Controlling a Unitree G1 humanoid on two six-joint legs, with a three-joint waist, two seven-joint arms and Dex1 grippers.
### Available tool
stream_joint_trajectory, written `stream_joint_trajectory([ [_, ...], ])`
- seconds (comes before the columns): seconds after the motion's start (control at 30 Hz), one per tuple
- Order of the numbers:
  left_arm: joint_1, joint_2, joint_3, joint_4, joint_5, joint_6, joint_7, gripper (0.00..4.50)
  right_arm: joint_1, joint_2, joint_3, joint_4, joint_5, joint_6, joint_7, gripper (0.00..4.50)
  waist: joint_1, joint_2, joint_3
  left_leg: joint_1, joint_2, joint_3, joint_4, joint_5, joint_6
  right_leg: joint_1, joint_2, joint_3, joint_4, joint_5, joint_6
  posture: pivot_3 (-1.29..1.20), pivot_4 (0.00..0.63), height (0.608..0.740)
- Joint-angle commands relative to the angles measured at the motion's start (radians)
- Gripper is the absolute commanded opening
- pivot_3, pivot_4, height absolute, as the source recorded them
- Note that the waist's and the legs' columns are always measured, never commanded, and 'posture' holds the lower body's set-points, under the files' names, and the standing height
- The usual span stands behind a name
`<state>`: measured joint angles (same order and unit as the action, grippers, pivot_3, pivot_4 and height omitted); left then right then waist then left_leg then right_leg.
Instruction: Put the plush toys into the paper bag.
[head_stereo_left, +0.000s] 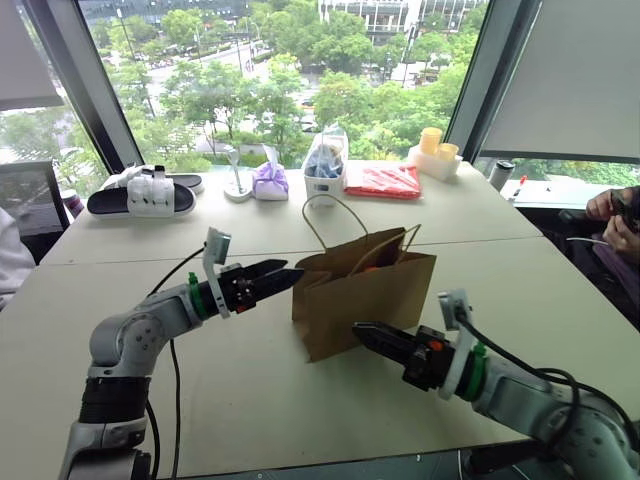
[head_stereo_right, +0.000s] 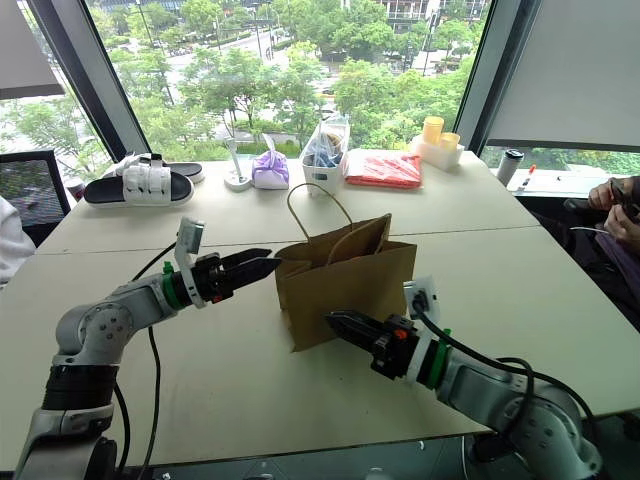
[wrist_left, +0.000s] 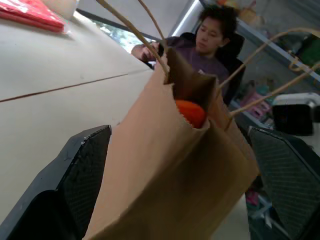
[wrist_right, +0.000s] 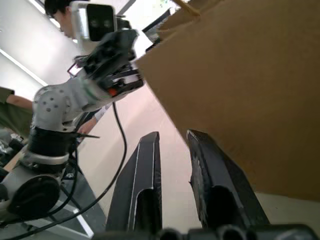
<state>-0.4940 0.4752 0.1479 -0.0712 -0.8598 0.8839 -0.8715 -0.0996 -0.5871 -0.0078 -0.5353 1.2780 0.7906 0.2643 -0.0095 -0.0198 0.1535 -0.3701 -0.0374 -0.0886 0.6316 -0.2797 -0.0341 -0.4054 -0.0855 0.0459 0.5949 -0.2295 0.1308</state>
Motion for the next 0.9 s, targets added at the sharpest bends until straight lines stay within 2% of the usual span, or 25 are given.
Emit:
stream_joint_trajectory([
  [0.03, 0.026, 0.042, -0.024, -0.068, -0.007, -0.007, -0.069, 4.50, -0.037, 0.037, 0.011, 0.031, -0.071, -0.014, -0.006, 0.79, -0.002, 0.000, 0.000, 0.000, 0.000, 0.000, 0.000, 0.000, 0.000, 0.000, 0.000, 0.000, 0.000, 0.000, 0.000, 0.00, 0.150, 0.740],
  [0.3, 0.076, 0.050, -0.105, -0.150, 0.054, -0.068, -0.086, 4.50, -0.072, 0.109, 0.012, 0.079, -0.165, -0.003, -0.003, 0.79, -0.001, 0.000, 0.000, 0.000, 0.000, 0.000, 0.000, 0.000, 0.000, 0.000, 0.000, 0.000, 0.000, 0.000, 0.000, 0.00, 0.150, 0.740],
  [0.6, 0.041, -0.007, -0.165, -0.089, 0.210, -0.227, -0.029, 4.50, -0.071, 0.141, 0.003, 0.071, -0.164, 0.033, 0.018, 0.79, -0.002, 0.000, 0.000, 0.000, 0.000, 0.000, 0.000, 0.000, 0.000, 0.000, 0.000, 0.000, 0.000, 0.000, 0.000, 0.00, 0.150, 0.740],
  [0.7, 0.019, -0.047, -0.173, -0.077, 0.229, -0.242, 0.002, 3.68, -0.036, 0.122, -0.015, 0.040, -0.141, 0.050, 0.036, 0.76, 0.001, 0.000, 0.000, 0.000, 0.000, 0.000, 0.000, 0.000, 0.000, 0.000, 0.000, 0.000, 0.000, 0.000, 0.000, 0.00, 0.150, 0.740],
  [0.87, -0.015, -0.083, -0.202, -0.057, 0.258, -0.253, 0.006, 1.40, -0.001, 0.115, -0.040, 0.009, -0.127, 0.061, 0.039, 0.76, -0.001, 0.000, 0.000, 0.000, 0.000, 0.000, 0.000, 0.000, 0.000, 0.000, 0.000, 0.000, 0.000, 0.000, 0.000, 0.00, 0.150, 0.740],
  [0.9, -0.020, -0.087, -0.207, -0.054, 0.263, -0.256, 0.005, 0.81, 0.008, 0.114, -0.045, 0.001, -0.121, 0.063, 0.038, 0.76, -0.002, 0.000, 0.000, 0.000, 0.000, 0.000, 0.000, 0.000, 0.000, 0.000, 0.000, 0.000, 0.000, 0.000, 0.000, 0.00, 0.150, 0.740],
])
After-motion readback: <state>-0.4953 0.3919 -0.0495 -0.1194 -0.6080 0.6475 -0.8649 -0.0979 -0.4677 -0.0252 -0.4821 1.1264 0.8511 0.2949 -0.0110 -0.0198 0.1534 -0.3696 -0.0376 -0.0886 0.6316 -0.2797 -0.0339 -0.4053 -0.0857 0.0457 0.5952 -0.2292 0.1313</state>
